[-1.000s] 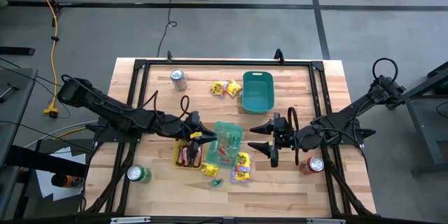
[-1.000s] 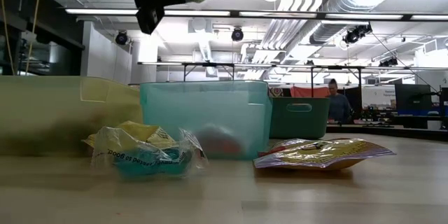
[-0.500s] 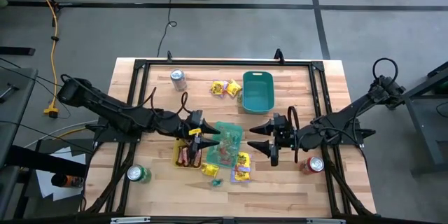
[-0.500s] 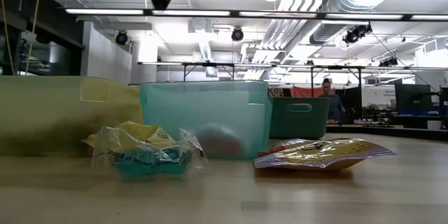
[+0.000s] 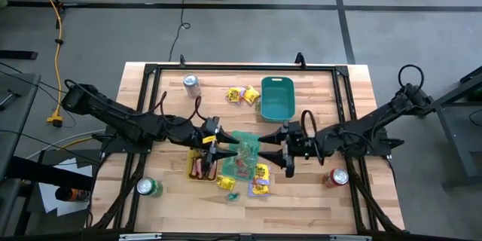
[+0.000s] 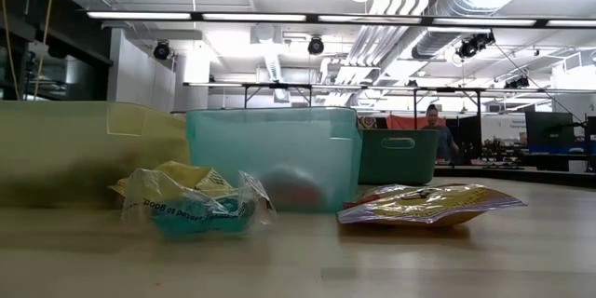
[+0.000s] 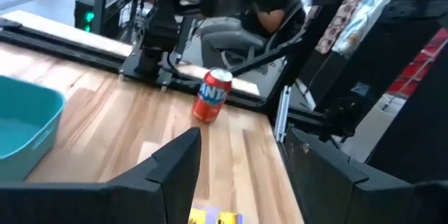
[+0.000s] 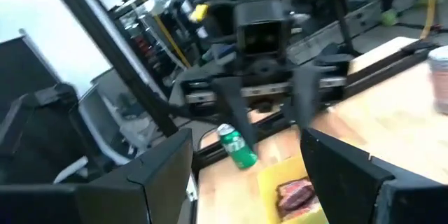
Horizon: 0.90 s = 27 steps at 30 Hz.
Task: Sort candy
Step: Put the blue gummy into the light blue bin
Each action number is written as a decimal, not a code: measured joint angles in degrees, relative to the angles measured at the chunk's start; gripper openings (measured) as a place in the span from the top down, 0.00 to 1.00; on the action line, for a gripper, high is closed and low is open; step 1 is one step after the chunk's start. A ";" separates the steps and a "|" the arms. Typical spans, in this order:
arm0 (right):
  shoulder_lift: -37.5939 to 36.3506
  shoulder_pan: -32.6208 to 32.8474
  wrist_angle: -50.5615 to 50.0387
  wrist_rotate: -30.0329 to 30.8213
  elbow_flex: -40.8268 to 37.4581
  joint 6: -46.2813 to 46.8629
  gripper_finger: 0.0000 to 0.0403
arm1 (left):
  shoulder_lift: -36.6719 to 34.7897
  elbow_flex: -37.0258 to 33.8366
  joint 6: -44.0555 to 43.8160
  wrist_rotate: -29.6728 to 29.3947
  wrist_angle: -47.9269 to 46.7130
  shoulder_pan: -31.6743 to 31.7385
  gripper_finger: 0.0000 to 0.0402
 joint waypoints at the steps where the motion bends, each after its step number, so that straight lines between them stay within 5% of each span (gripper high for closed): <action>1: 1.02 -0.08 0.06 -0.87 0.89 -0.27 0.35 | -0.32 -0.02 0.02 0.00 -1.11 0.06 0.51; 6: 8.29 -0.14 -2.88 -6.13 7.71 -6.53 0.35 | -6.27 -0.02 2.04 -1.14 -13.46 2.20 0.51; 11: 17.66 -0.14 -18.50 -8.66 19.29 -14.63 0.35 | -12.82 -0.02 1.78 -7.37 -24.23 4.60 0.51; 18: 31.58 -0.14 -39.34 -10.32 33.60 -23.86 0.35 | -15.80 -0.02 1.02 -14.88 -26.17 5.31 0.51; 27: 43.91 0.75 -42.96 -19.05 37.40 -29.44 0.35 | -14.34 -0.02 -1.19 -15.12 -28.13 5.06 0.51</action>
